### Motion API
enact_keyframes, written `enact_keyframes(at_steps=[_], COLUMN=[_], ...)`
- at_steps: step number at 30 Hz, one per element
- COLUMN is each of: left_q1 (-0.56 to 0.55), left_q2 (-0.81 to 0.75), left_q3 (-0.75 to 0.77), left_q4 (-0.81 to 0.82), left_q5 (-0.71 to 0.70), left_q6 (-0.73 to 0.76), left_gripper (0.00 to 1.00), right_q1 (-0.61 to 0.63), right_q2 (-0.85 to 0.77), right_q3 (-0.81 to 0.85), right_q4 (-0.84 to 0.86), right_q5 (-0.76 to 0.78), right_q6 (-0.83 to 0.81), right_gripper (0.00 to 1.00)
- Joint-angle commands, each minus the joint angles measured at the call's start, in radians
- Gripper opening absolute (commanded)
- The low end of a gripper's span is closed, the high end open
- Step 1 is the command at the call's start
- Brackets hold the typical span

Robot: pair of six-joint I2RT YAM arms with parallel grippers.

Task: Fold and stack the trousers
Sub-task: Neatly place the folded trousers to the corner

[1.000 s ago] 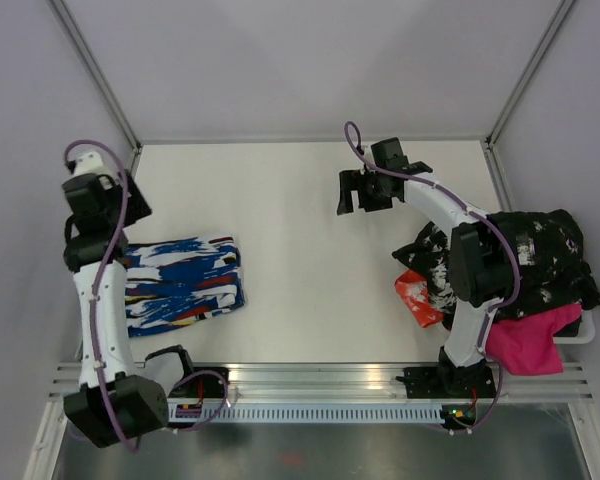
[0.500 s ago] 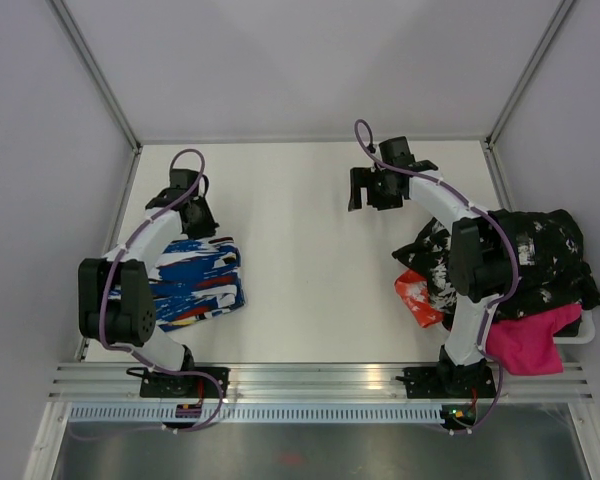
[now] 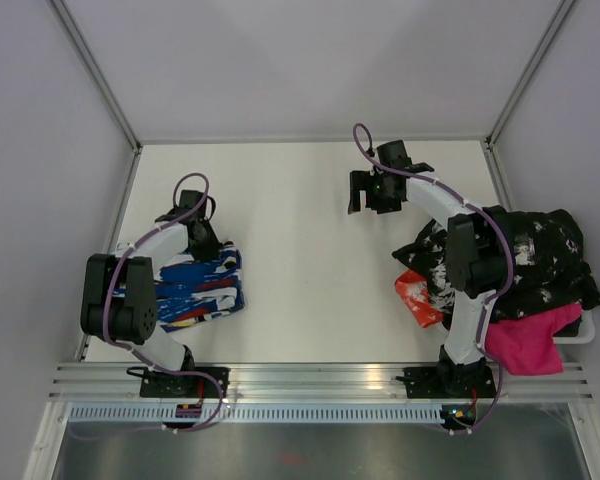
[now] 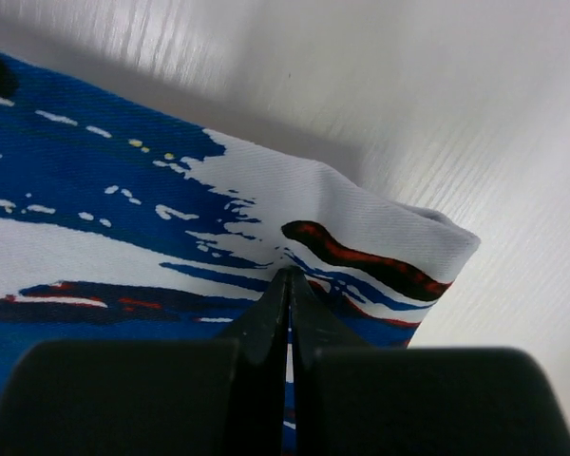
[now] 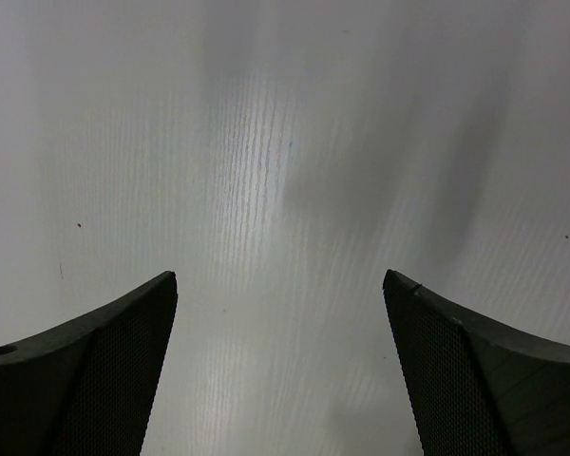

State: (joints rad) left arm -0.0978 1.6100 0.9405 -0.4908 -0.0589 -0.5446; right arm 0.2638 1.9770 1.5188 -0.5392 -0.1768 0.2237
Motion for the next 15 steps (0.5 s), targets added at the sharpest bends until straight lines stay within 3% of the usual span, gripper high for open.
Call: enact_keyframes(at_steps=[1, 7, 15], left_q1=[-0.019, -0.019, -0.017], left_q2=[-0.054, -0.209, -0.343], left_q3=[-0.138, -0.236, -0.18], left_q4=[-0.129, -0.198, -0.296], left_q5=[0.034, 0.01, -0.022], left_q6=[-0.09, -0.088, -0.15], left_gripper=[0.02, 0.02, 0.02], right_q1=[-0.005, -0.005, -0.005], right_q2=[-0.007, -0.05, -0.049], right_q3=[-0.003, -0.06, -0.074], right_q4=[0.005, 0.002, 0.019], right_q5=[0.026, 0.054, 0.046], right_q6=[0.009, 0.028, 0.045], right_gripper=[0.95, 0.95, 0.95])
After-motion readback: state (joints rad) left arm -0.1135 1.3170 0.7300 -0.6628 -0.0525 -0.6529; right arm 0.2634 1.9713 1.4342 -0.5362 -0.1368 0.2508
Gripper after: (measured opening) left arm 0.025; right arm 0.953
